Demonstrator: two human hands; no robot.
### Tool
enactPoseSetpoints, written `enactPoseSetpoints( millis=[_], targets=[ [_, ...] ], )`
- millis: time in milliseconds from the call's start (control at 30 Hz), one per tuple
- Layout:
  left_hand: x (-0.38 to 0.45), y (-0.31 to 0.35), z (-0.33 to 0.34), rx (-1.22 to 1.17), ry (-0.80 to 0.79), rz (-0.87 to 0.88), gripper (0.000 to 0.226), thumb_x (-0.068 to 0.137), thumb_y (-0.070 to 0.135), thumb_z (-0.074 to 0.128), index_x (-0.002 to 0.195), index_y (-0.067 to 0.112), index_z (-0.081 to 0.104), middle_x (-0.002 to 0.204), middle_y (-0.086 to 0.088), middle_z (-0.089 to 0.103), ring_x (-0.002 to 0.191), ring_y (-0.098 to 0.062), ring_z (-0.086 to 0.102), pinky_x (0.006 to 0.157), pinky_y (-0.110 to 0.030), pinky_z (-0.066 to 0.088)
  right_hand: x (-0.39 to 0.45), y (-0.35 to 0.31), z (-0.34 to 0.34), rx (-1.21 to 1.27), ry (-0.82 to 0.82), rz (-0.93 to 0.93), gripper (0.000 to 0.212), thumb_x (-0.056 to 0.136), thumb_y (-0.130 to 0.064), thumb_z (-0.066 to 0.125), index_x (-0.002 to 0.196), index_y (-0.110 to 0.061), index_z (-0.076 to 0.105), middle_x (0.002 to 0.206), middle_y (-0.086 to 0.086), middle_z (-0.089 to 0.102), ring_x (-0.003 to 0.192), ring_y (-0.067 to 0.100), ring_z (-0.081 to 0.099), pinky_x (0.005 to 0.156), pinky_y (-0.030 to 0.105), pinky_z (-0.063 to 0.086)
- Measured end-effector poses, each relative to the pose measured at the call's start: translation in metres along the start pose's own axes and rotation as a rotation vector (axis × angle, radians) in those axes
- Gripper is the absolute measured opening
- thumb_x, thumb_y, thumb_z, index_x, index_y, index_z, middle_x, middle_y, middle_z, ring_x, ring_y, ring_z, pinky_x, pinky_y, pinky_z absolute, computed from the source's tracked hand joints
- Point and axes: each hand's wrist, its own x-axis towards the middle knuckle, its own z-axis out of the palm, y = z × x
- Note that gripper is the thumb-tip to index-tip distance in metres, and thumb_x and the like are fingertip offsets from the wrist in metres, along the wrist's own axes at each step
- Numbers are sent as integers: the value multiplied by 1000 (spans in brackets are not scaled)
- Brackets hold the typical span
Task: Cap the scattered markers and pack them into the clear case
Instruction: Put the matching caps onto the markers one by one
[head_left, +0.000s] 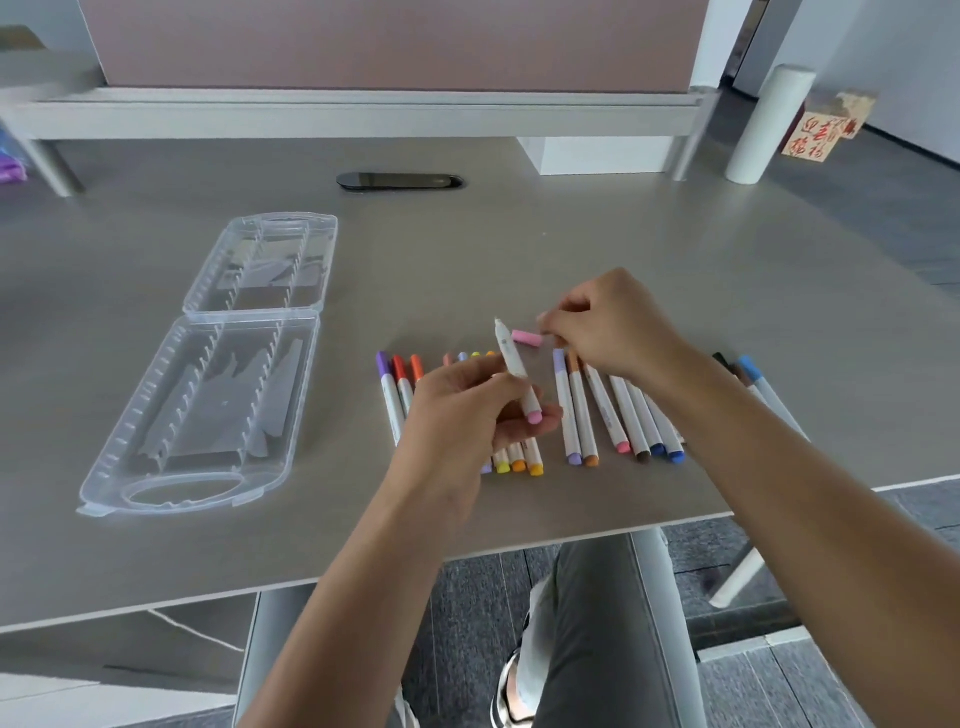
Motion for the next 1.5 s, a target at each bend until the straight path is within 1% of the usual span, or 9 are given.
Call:
enactPoseSetpoints(
  millis=[67,200,367,533,667,1033,1267,1400,1500],
  targets=[
    [0,2,-3,-29,-3,-9,17,88,-15,54,86,-4,67,74,-17,66,67,-29,71,65,-32,61,9,3,4,-150,53,-45,10,94,-25,70,97,-23,80,81,-6,75,77,13,69,78,34,59],
    [0,6,-8,-26,14,-10,24,90,-13,50,107,-5,64,90,-19,70,64,-28,68,61,-33,58,18,1,16,-252,-15,-96,14,91,-39,77,91,-26,76,75,-10,71,73,8,65,63,25,46],
    [1,7,-11,-22,15,-32,31,94,-8,45,118,1,61,80,-17,66,59,-31,66,54,-32,57,23,0,25,-269,-52,-125,18,95,-38,73,98,-20,76,90,-3,73,81,16,67,77,33,55],
    [-2,8,-8,-25,-36,-68,15,100,0,48,108,0,61,74,-17,67,55,-33,65,49,-32,56,20,-6,10,407,-113,35,12,100,-17,67,107,-18,76,86,-1,73,56,-2,58,55,15,42],
    [-7,8,-2,32,-94,-78,14,99,-1,51,106,3,62,84,-17,71,59,-33,66,53,-36,58,13,-10,-1,796,-239,210,12,97,-10,67,105,-13,75,94,7,78,56,7,50,47,19,39],
    [-14,2,-2,54,-106,-53,16,100,1,53,113,2,63,88,-17,73,62,-29,69,57,-35,59,-16,-4,-12,655,-288,128,11,95,-14,72,105,-15,77,100,6,81,60,8,52,60,24,45],
    [-17,1,10,2,-64,-39,16,100,-6,50,100,0,64,79,-19,71,54,-24,62,53,-32,52,-35,-1,-10,588,-150,61,10,95,-19,72,101,-19,79,96,2,81,59,7,52,64,25,46],
    [-20,1,19,-2,-73,-33,15,100,-5,51,100,0,64,81,-21,71,56,-27,64,52,-31,55,-43,0,-9,640,-124,84,9,95,-24,72,99,-24,80,96,1,80,73,14,56,68,29,45],
    [-23,4,18,72,-47,14,15,101,4,54,102,3,69,86,-18,76,66,-32,71,60,-34,62,-39,-4,-12,662,-88,111,5,95,-22,72,95,-22,77,89,2,79,55,8,54,56,22,44]
  ],
)
